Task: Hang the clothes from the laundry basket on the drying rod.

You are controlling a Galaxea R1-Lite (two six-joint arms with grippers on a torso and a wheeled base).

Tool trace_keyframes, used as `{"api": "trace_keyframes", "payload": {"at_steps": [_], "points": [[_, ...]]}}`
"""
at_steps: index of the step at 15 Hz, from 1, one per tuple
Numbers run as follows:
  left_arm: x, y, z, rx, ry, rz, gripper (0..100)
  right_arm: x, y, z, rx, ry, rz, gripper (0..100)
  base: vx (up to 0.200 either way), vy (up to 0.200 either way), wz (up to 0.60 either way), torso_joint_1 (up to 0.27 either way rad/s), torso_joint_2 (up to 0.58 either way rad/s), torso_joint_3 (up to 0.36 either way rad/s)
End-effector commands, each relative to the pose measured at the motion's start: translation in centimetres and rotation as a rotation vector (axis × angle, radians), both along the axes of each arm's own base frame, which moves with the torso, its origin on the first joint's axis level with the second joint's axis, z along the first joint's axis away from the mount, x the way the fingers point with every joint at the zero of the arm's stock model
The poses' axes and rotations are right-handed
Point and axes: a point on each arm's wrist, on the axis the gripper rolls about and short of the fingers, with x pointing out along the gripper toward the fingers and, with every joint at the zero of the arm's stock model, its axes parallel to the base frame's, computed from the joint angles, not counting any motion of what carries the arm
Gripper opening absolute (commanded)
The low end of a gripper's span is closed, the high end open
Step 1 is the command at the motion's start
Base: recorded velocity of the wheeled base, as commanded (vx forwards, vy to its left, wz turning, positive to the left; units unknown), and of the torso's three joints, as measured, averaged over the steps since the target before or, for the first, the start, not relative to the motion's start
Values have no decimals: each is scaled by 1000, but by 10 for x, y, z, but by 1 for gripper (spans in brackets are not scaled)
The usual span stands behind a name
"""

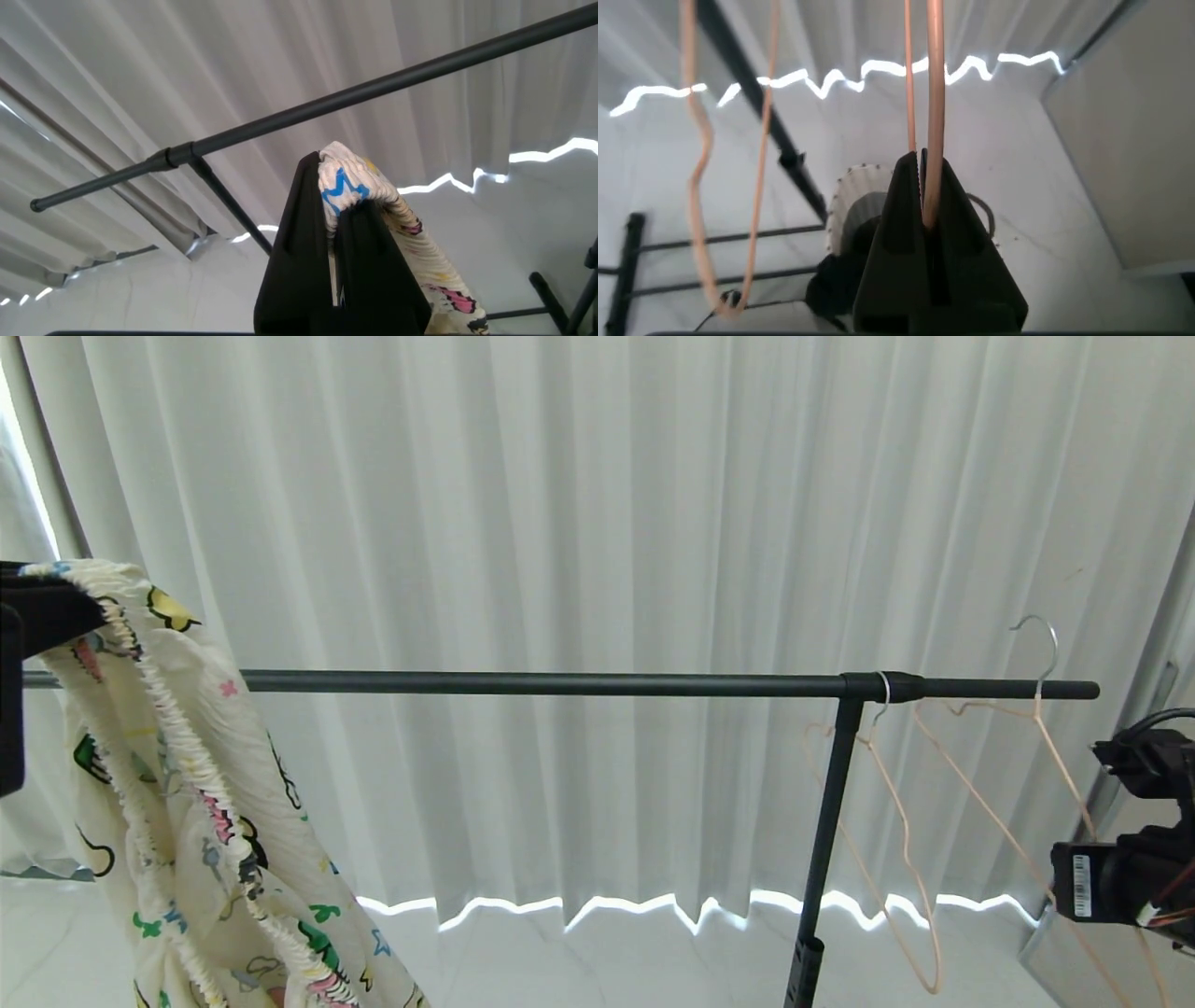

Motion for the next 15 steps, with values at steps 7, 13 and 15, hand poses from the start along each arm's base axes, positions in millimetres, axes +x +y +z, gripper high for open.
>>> {"api": "trace_keyframes", "payload": {"at_steps": [7,13,15], "points": [[2,0,-2,8,4,17,0,-68,-22,15,29,-14,36,0,-57,0,0,1,1,1],[4,-3,-9,34,18,18,0,-91,-24,17,35,-16,111,0,-200,0,0,-5,-1,2],[4,-3,-13,41,25,22,0,-95,-23,18,41,-30,151,0,-200,0,0,2,2,0]]}}
